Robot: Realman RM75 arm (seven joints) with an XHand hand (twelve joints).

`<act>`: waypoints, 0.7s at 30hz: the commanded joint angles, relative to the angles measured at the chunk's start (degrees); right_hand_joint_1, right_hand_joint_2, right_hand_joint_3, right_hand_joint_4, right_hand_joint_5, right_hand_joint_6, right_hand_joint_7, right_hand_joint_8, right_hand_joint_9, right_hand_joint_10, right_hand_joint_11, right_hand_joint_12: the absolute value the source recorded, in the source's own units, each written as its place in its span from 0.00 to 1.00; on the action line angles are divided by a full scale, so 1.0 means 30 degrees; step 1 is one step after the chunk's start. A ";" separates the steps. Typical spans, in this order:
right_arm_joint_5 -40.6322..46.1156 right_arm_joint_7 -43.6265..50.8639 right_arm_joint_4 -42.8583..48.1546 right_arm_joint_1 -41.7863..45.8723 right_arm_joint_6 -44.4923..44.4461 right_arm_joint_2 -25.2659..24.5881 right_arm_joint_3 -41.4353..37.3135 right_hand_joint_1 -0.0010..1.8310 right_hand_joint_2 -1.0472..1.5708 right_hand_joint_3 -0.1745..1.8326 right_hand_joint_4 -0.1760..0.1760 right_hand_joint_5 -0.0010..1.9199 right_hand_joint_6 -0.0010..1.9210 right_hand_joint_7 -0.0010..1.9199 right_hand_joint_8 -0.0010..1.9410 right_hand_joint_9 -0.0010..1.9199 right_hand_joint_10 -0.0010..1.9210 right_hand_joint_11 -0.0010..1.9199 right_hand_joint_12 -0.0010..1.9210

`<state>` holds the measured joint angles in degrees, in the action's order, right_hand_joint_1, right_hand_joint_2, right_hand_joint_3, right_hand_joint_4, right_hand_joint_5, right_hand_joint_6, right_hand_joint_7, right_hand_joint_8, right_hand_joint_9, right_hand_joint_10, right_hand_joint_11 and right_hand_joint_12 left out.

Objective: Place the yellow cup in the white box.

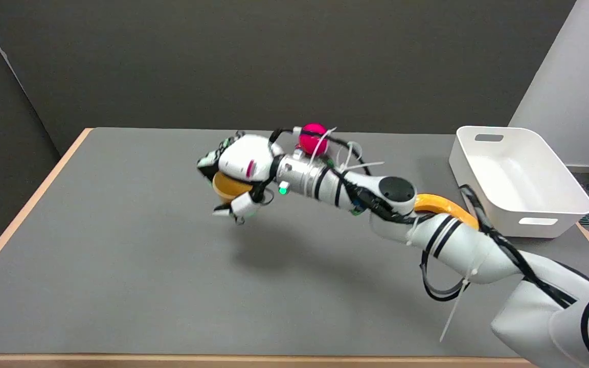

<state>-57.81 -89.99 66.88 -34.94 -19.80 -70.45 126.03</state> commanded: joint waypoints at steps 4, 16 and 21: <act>-0.1471 -0.0043 0.3219 -0.0679 0.2757 0.4094 -0.5060 0.45 0.81 0.46 0.41 0.28 1.00 0.37 1.00 0.56 1.00 0.25 1.00; -0.1033 -0.0624 0.2891 -0.0931 0.6178 0.9434 -0.6583 0.45 0.82 0.45 0.41 0.27 1.00 0.36 1.00 0.56 1.00 0.24 1.00; -0.1018 -0.1358 0.1927 0.0645 0.7409 1.0971 -0.8295 0.45 0.82 0.45 0.42 0.27 1.00 0.36 1.00 0.56 1.00 0.24 1.00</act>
<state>-61.01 -90.54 74.56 -37.13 -9.11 -53.98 112.25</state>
